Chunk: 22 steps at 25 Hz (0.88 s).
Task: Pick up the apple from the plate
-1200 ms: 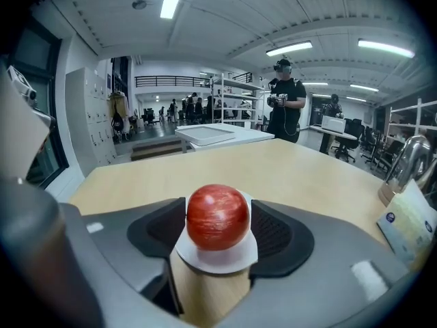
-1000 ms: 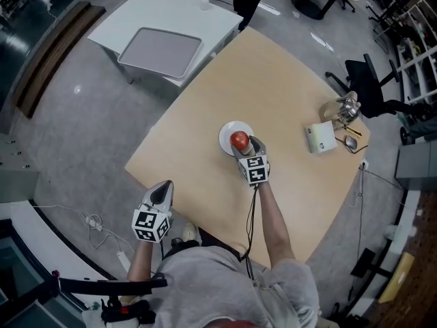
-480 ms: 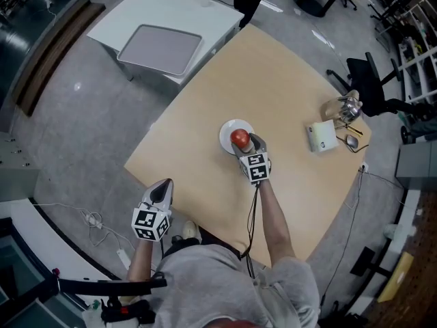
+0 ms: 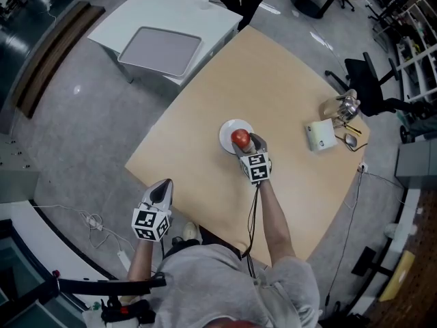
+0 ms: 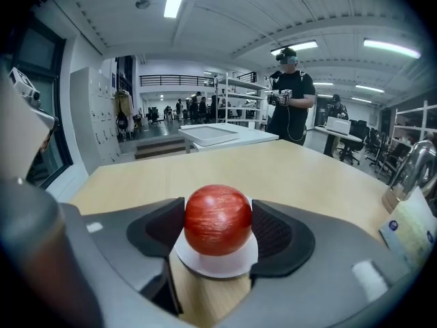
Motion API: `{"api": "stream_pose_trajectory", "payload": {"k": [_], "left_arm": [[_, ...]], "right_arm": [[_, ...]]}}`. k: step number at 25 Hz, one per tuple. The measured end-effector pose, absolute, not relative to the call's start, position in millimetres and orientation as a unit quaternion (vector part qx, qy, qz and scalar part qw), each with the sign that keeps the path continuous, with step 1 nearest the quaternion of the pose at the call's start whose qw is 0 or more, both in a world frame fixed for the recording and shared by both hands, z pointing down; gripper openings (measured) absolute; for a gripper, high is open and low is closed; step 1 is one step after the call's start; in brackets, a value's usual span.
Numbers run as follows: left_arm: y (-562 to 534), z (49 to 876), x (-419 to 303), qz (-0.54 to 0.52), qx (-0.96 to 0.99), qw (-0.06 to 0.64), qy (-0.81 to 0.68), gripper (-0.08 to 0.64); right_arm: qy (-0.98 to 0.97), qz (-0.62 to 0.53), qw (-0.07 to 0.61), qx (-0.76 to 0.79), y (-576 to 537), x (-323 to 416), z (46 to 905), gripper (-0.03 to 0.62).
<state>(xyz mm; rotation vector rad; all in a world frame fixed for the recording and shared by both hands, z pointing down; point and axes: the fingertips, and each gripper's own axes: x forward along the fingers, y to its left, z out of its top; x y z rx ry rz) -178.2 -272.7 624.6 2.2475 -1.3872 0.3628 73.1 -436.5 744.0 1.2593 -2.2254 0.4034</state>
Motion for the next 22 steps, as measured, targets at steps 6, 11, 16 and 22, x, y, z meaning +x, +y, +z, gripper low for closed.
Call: {"api": "stream_pose_trajectory", "payload": {"k": [6, 11, 16, 22], "left_arm": [[-267, 622, -181, 0.127, 0.820, 0.234, -0.506, 0.020], [-261, 618, -177, 0.122, 0.825, 0.230, -0.502, 0.020], [-255, 616, -172, 0.119, 0.832, 0.224, -0.494, 0.020], [-245, 615, -161, 0.119, 0.841, 0.217, -0.481, 0.020]], "right_arm": [[-0.826, 0.154, 0.263, 0.474, -428, 74, 734, 0.313], [-0.825, 0.153, 0.250, 0.483, -417, 78, 721, 0.313], [-0.819, 0.163, 0.232, 0.498, -399, 87, 712, 0.313], [-0.809, 0.172, 0.216, 0.519, -370, 103, 704, 0.313]]}}
